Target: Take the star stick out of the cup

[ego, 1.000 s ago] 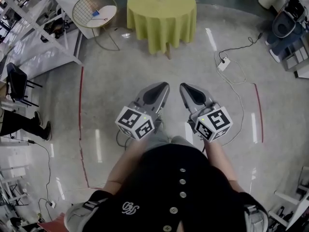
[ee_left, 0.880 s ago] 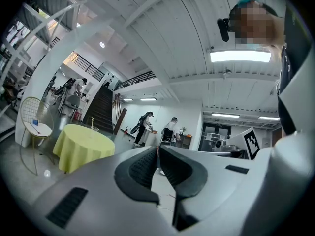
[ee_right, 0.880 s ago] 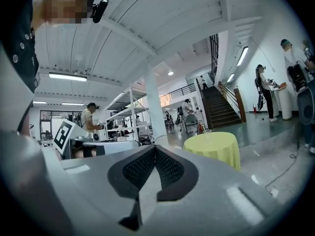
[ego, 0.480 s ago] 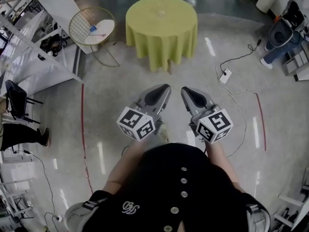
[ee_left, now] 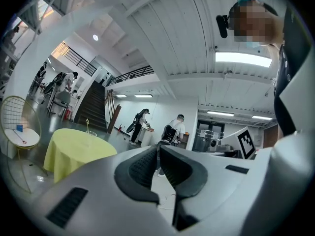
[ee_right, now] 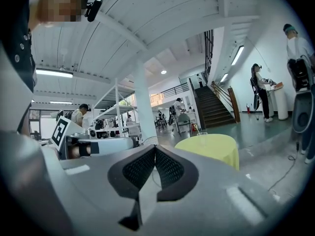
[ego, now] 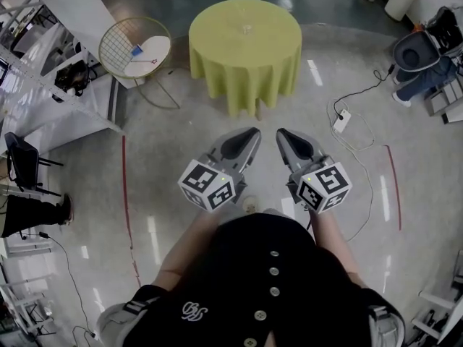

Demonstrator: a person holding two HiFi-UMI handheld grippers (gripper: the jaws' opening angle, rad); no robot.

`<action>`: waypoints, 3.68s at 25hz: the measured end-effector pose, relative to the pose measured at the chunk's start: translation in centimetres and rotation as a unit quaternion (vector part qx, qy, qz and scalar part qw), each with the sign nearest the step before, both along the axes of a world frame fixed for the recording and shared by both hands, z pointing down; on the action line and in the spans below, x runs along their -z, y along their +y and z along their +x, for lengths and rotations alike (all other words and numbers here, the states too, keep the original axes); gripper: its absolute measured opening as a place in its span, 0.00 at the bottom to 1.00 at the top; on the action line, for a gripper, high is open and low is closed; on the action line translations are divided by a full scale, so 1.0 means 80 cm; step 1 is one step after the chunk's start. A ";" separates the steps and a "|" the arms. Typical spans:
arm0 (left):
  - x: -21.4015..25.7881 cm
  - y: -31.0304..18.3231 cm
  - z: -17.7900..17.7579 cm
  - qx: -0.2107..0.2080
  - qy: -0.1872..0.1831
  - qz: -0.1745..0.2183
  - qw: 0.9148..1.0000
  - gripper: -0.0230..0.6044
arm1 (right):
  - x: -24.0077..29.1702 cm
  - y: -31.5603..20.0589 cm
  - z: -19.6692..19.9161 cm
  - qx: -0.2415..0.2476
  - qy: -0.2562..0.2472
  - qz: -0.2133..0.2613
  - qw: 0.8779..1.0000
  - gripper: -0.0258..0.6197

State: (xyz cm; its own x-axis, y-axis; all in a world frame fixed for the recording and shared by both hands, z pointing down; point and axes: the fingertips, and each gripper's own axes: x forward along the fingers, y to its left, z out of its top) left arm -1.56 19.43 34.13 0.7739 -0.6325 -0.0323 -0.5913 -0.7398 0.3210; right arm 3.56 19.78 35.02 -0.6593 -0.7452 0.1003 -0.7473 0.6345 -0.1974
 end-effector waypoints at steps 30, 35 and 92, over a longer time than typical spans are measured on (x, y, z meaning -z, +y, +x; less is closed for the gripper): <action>-0.018 -0.147 -0.008 0.027 0.022 -0.016 0.999 0.08 | -0.023 -0.147 -0.015 0.013 -0.008 -0.022 1.000 0.04; -0.019 -0.199 -0.007 0.036 0.020 -0.014 0.999 0.08 | -0.026 -0.199 -0.023 0.031 -0.010 -0.022 0.999 0.04; -0.022 -0.502 0.023 0.085 0.003 -0.032 0.996 0.08 | -0.016 -0.519 0.030 0.064 -0.017 -0.030 0.997 0.04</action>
